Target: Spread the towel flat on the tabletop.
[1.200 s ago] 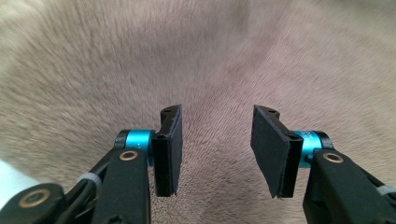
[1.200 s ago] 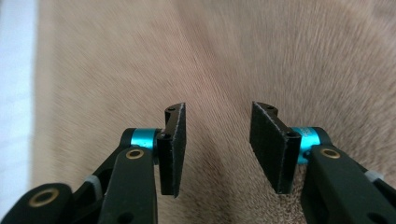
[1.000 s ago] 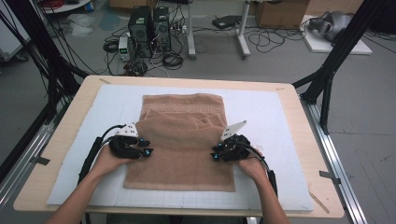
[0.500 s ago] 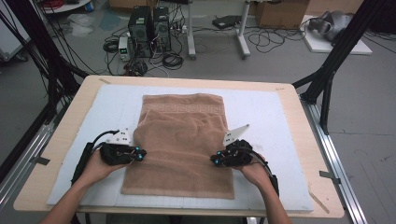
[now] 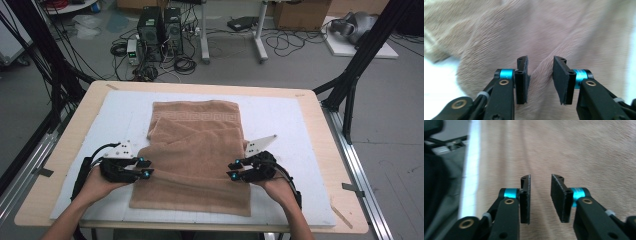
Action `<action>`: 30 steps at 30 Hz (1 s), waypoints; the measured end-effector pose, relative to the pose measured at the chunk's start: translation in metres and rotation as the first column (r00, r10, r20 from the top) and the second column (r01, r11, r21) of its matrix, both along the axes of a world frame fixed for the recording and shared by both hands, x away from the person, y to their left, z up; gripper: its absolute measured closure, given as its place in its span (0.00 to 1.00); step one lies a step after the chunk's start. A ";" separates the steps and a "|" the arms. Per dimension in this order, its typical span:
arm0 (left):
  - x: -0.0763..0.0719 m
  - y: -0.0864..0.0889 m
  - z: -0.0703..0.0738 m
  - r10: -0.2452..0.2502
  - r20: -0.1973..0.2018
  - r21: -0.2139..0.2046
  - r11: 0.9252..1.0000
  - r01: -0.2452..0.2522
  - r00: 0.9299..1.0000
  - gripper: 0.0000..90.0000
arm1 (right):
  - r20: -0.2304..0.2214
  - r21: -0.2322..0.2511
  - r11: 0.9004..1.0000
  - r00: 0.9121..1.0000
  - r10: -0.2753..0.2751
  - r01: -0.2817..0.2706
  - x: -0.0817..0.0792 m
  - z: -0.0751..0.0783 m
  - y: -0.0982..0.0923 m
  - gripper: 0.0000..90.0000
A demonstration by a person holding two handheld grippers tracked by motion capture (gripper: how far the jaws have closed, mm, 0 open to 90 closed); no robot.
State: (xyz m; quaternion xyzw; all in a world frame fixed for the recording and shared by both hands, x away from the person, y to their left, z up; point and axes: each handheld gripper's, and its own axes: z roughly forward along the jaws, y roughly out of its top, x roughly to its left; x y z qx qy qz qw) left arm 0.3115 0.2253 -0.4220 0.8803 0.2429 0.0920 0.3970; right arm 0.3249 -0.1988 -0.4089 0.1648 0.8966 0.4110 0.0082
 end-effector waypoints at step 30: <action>0.034 -0.017 -0.007 0.048 -0.064 0.015 0.999 -0.047 0.997 0.77 | 0.089 -0.020 0.994 0.991 -0.102 0.104 0.016 -0.003 -0.009 0.85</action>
